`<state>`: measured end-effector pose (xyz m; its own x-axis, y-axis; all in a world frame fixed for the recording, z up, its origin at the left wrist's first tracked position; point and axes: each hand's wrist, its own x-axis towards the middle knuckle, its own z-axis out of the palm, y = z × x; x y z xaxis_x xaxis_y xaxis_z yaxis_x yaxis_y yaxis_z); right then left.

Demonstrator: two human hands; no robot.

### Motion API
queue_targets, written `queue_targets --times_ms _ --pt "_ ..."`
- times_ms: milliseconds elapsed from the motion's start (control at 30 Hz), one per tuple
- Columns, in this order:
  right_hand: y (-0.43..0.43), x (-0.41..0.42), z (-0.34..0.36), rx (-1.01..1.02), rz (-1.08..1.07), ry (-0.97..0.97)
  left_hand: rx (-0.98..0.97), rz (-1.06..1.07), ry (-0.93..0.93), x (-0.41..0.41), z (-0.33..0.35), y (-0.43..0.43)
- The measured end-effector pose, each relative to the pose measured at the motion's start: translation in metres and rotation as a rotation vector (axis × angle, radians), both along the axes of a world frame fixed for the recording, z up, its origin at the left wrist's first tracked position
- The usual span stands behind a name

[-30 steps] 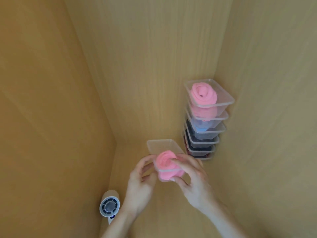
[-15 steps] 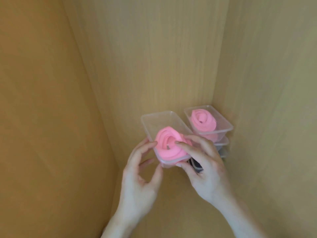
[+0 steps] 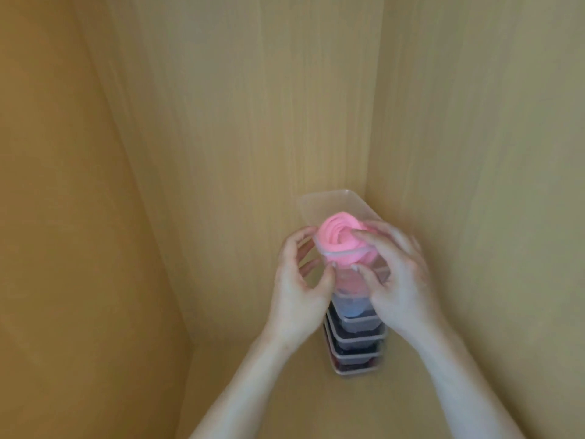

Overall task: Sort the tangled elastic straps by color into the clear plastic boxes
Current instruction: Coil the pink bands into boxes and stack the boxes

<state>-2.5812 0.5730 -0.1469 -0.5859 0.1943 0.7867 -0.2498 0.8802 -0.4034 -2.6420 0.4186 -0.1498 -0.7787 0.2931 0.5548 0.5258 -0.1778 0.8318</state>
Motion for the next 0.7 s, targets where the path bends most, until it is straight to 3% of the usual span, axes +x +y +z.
queue_targets --times_ms 400,600,700 --pt "0.025 -0.021 -0.005 -0.024 -0.124 -0.205 -0.182 0.097 0.088 -0.038 -0.022 0.036" --pt "0.025 -0.024 0.001 -0.030 -0.178 -0.290 -0.209 -0.185 -0.106 -0.037 -0.027 0.045" --pt "0.030 -0.023 0.002 -0.035 -0.168 -0.349 -0.250 -0.240 -0.068 -0.045 -0.033 0.050"
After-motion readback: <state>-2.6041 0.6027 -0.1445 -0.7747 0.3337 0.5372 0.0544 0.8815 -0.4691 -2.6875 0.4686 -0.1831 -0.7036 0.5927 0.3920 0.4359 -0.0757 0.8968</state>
